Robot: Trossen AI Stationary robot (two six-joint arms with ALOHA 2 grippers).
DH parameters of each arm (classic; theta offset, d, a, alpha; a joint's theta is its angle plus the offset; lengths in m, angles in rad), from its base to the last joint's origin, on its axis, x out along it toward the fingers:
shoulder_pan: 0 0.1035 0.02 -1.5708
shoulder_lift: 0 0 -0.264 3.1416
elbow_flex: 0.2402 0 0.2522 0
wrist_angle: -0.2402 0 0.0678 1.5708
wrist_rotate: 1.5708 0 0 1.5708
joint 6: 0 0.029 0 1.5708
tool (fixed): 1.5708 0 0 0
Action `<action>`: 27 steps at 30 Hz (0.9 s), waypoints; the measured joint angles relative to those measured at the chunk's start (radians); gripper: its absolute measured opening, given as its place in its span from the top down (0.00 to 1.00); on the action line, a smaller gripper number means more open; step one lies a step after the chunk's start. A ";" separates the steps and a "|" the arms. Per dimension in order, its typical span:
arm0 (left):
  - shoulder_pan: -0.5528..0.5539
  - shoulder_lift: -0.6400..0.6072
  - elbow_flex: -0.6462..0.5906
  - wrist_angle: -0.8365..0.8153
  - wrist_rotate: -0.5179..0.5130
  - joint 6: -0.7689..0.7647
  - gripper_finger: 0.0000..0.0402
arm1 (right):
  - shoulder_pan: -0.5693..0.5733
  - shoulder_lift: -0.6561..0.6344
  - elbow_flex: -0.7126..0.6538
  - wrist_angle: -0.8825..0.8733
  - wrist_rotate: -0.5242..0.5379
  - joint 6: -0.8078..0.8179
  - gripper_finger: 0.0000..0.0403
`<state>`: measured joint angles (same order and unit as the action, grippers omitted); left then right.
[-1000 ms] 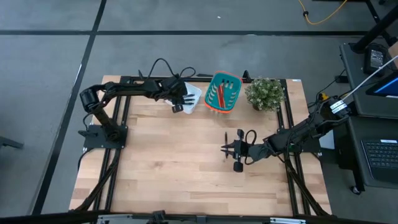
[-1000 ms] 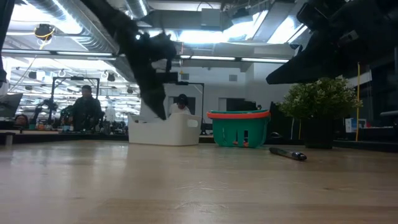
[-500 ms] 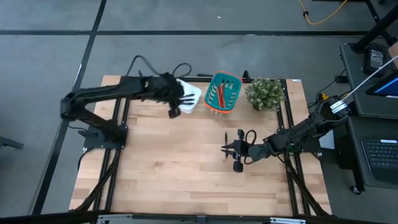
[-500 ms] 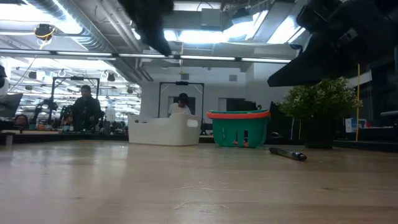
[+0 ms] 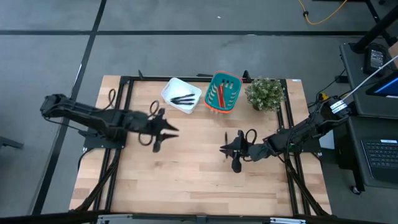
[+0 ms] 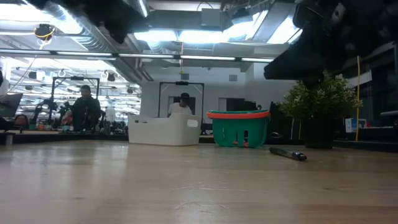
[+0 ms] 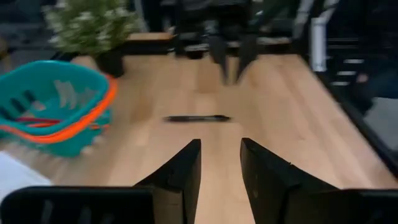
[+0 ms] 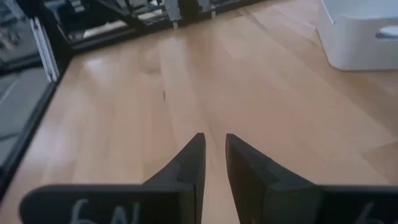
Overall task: Sort pens & pencils
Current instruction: Put the black pen into the white bin
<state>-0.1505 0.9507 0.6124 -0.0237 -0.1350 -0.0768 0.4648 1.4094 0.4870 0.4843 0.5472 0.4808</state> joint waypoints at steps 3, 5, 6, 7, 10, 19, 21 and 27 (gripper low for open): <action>-0.089 -0.057 -0.072 0.062 -0.058 0.012 0.74 | 0.000 0.000 0.022 -0.004 0.000 0.013 0.84; -0.143 -0.100 -0.109 0.067 -0.151 0.024 0.74 | 0.000 0.000 0.042 -0.021 0.005 0.013 0.84; -0.170 -0.117 -0.126 0.069 -0.200 0.025 0.74 | 0.000 0.000 0.056 -0.040 0.007 0.018 0.84; -0.193 -0.134 -0.144 0.071 -0.243 0.025 0.74 | 0.000 0.000 0.076 -0.070 0.009 0.036 0.84; -0.249 -0.176 -0.194 0.070 -0.295 0.021 0.74 | 0.000 0.000 0.154 -0.256 0.087 0.130 0.84; -0.305 -0.214 -0.345 0.098 -0.299 -0.076 0.74 | -0.053 0.042 0.387 -0.854 0.073 0.577 0.84; -0.305 -0.214 -0.371 0.131 -0.299 -0.076 0.74 | -0.076 0.077 0.409 -0.876 0.010 0.598 0.84; -0.305 -0.214 -0.402 0.183 -0.278 -0.044 0.74 | -0.144 0.199 0.431 -0.883 -0.159 0.639 0.77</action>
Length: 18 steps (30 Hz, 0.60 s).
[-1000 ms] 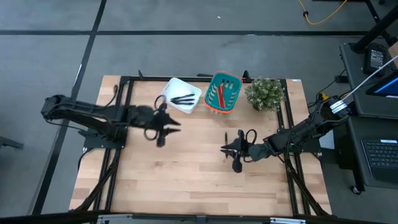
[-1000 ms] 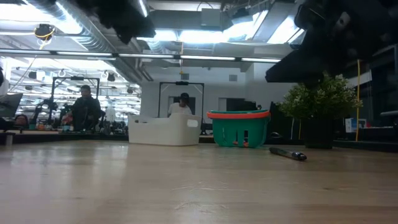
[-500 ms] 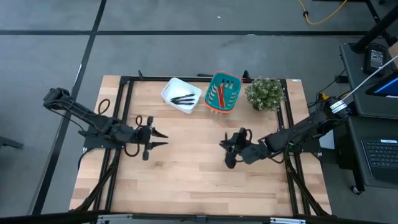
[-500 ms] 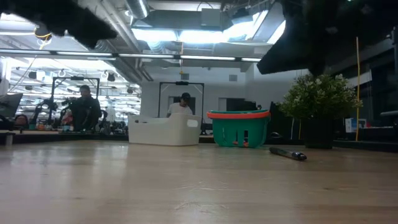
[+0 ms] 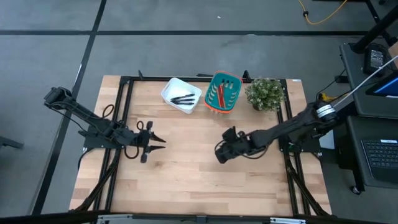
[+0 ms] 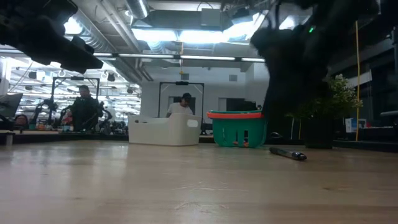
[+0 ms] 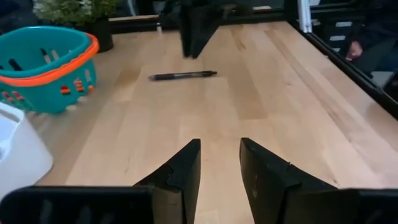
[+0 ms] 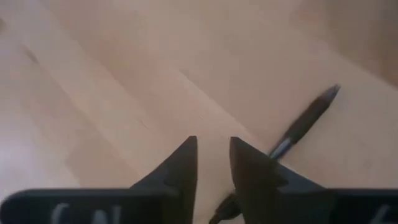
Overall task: Sort pens & pencils
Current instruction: Put the black pen into the white bin
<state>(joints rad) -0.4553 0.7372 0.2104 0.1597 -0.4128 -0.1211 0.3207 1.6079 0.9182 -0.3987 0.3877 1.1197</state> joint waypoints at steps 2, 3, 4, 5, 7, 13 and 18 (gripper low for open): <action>0.000 0.000 0.000 0.000 0.025 0.022 0.74 | -0.023 0.031 0.005 0.002 -0.035 0.001 0.71; 0.000 0.000 0.000 0.000 0.036 0.036 0.74 | -0.036 0.040 0.005 0.000 -0.052 0.001 0.68; 0.000 0.000 0.000 0.000 0.039 0.047 0.74 | -0.048 0.048 0.007 0.000 -0.070 0.001 0.65; 0.000 0.000 0.000 0.000 0.040 0.051 0.74 | -0.062 0.054 0.010 0.002 -0.093 0.001 0.62; 0.000 0.000 0.000 0.000 0.040 0.066 0.74 | -0.090 0.055 0.010 0.001 -0.158 0.031 0.57; 0.000 0.000 0.000 -0.001 0.040 0.102 0.74 | -0.168 0.055 0.010 -0.001 -0.297 0.109 0.53; 0.000 0.001 0.000 -0.005 0.040 0.106 0.74 | -0.192 0.055 0.010 -0.002 -0.313 0.106 0.54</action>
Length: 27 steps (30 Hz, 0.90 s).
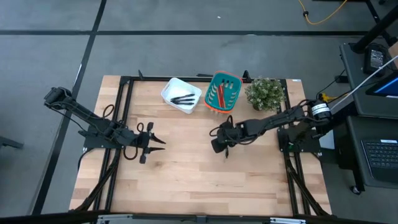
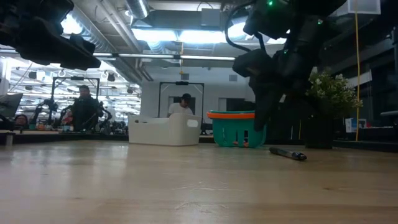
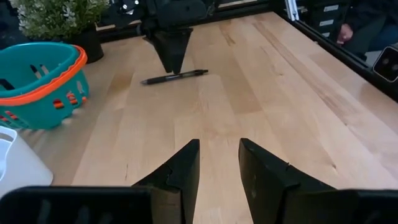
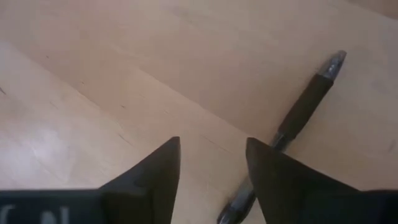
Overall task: Sort pens & pencils
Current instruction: Put the black pen into the white bin
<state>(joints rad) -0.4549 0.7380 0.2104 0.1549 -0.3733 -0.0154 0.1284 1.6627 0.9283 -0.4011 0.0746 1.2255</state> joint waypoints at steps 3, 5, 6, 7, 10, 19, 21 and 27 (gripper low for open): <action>0.000 0.000 0.000 -0.008 0.000 0.000 0.74 | 0.000 0.000 0.000 -0.017 -0.022 0.001 0.57; 0.000 0.000 0.000 -0.008 0.000 0.000 0.74 | 0.000 0.000 0.000 -0.047 -0.040 0.003 0.58; 0.000 0.000 0.000 -0.008 0.000 0.000 0.74 | 0.000 0.000 0.000 -0.060 -0.044 0.004 0.59; 0.000 0.000 0.000 -0.008 -0.002 0.000 0.74 | -0.001 0.000 0.000 -0.072 -0.044 0.004 0.60; 0.000 0.000 0.000 -0.008 -0.002 0.000 0.74 | -0.007 0.000 0.000 -0.099 -0.044 0.005 0.62; 0.000 0.000 0.000 -0.007 -0.002 0.000 0.74 | -0.025 -0.001 0.000 -0.130 0.036 0.002 0.64; 0.000 0.000 0.000 -0.007 -0.003 0.000 0.74 | -0.028 0.004 0.000 -0.151 0.037 0.002 0.64; 0.000 0.000 0.000 -0.009 -0.003 0.000 0.74 | -0.028 0.061 -0.001 -0.120 0.037 0.001 0.64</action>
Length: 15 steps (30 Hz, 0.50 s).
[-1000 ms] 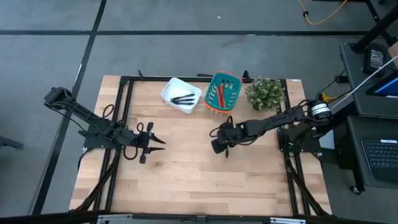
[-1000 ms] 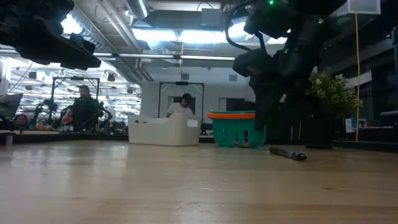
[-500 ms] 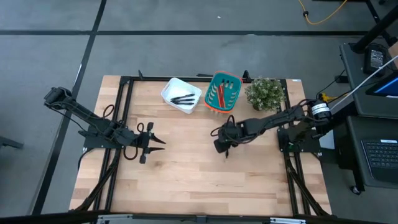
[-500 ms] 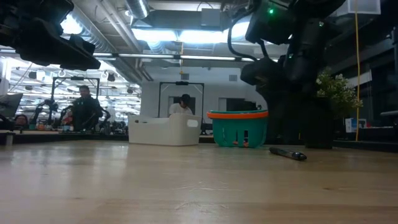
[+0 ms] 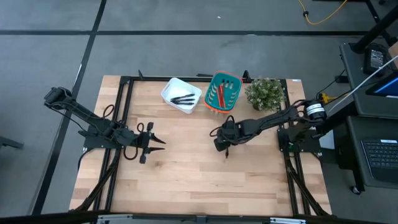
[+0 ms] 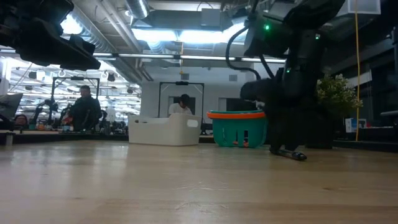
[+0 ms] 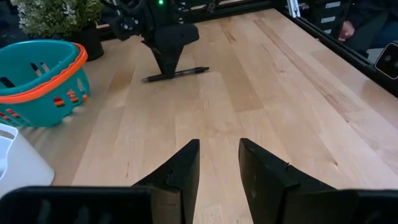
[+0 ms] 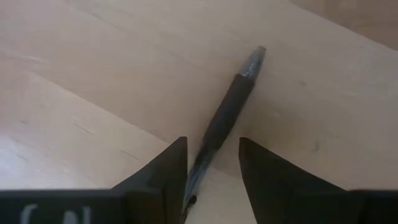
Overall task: Sort pens & pencils
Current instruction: Put the black pen into the white bin
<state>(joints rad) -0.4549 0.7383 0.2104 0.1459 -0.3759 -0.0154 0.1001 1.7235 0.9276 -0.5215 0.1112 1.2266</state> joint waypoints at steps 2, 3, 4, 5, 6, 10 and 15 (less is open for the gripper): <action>0.000 0.000 0.000 -0.001 0.000 0.000 0.74 | 0.000 0.021 0.002 0.011 0.001 -0.002 0.64; 0.000 0.000 0.000 -0.001 0.000 0.000 0.74 | 0.000 0.033 0.003 0.014 0.001 -0.004 0.64; 0.000 0.000 0.000 -0.001 0.000 0.000 0.74 | 0.000 0.043 0.004 0.016 0.000 -0.002 0.64; 0.000 0.000 0.000 -0.001 0.000 0.000 0.74 | 0.000 0.051 0.005 0.014 -0.001 0.000 0.64; 0.000 0.000 0.000 -0.002 0.000 0.000 0.74 | 0.000 0.057 0.006 0.010 -0.001 0.000 0.64; 0.000 0.000 0.000 -0.002 0.000 -0.001 0.74 | 0.001 0.062 0.006 0.004 -0.002 0.000 0.64; 0.000 0.000 0.000 -0.002 0.000 -0.003 0.74 | 0.001 0.068 0.006 0.004 -0.010 -0.001 0.64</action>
<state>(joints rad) -0.4549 0.7383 0.2104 0.1436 -0.3763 -0.0184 0.1009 1.7912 0.9333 -0.5175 0.1013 1.2261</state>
